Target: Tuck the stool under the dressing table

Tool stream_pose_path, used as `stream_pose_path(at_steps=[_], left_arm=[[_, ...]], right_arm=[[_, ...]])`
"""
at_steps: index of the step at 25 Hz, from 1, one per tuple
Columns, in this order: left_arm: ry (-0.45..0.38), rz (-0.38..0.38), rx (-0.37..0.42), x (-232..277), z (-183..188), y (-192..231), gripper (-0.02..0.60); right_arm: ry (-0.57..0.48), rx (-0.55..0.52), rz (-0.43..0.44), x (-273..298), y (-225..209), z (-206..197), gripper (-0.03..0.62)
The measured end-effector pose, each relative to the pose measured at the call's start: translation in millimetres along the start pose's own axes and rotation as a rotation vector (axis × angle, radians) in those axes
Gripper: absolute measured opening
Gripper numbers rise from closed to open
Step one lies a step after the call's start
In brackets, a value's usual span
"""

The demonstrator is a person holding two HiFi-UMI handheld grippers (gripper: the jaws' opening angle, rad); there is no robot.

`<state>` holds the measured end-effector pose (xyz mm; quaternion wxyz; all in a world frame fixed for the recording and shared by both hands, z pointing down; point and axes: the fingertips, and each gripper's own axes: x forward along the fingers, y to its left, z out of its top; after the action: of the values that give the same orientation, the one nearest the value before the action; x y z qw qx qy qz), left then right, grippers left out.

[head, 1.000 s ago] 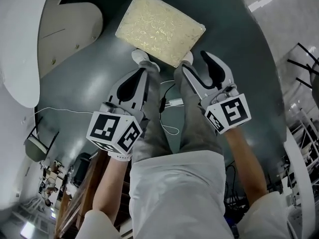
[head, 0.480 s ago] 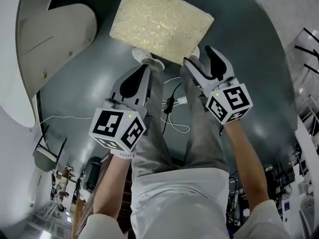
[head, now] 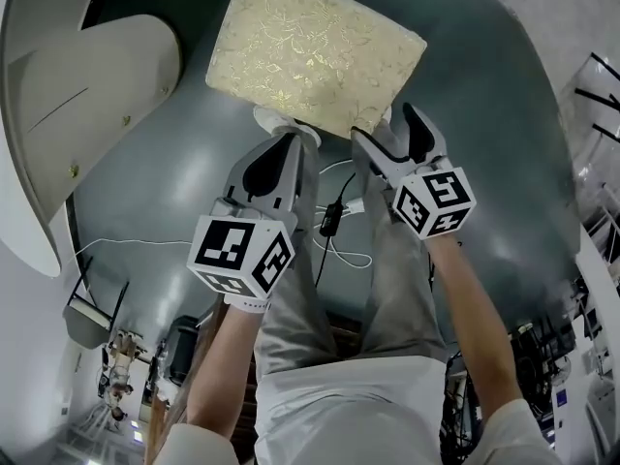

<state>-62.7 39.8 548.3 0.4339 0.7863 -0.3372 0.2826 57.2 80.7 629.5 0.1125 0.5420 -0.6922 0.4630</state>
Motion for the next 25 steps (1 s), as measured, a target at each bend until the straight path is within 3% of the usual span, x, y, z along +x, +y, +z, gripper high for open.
stream_pose_path(at_steps=[15, 20, 25], left_arm=[[-0.015, 0.050, -0.066, 32, -25, 51, 0.012], [-0.007, 0.073, -0.154, 50, -41, 81, 0.205], [0.022, 0.104, -0.171, 57, -51, 99, 0.253]], right_arm=[[0.075, 0.108, -0.136, 47, -45, -46, 0.508], [0.107, 0.160, -0.183, 57, -58, -60, 0.509], [0.119, 0.256, -0.158, 66, -66, -73, 0.543]])
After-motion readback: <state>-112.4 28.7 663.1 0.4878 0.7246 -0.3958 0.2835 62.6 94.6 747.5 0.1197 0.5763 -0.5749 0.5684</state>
